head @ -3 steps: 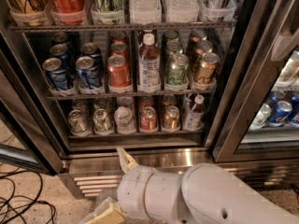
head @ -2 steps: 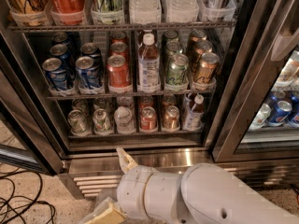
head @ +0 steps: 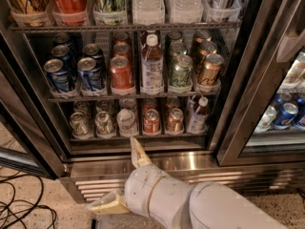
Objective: Pick pepsi can from middle shelf of fridge
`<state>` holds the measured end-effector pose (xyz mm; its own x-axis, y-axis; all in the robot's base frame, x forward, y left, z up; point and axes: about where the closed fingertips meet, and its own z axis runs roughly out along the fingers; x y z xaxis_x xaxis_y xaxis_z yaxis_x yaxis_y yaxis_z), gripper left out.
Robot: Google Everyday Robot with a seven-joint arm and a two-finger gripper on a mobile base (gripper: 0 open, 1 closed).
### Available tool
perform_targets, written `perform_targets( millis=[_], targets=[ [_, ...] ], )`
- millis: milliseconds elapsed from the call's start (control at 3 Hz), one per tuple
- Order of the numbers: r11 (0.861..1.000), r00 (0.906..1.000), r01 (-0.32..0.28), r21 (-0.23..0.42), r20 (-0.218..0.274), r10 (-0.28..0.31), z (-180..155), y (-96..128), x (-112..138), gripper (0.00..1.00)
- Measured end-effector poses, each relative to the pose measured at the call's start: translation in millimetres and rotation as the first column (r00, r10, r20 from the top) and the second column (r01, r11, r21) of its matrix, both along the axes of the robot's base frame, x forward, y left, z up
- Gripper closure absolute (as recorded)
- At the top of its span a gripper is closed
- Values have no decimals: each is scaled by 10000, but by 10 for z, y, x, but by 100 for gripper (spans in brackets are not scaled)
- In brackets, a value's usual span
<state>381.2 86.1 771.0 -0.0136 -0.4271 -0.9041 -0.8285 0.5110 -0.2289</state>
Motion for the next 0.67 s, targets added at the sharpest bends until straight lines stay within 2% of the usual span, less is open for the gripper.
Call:
perform_targets(
  millis=[333, 667],
  targets=[
    [9990, 9660, -78, -438, 2579, 188, 342, 106, 297, 0],
    [9995, 9088, 190, -237, 4172, -74, 558, 147, 862, 0]
  ],
)
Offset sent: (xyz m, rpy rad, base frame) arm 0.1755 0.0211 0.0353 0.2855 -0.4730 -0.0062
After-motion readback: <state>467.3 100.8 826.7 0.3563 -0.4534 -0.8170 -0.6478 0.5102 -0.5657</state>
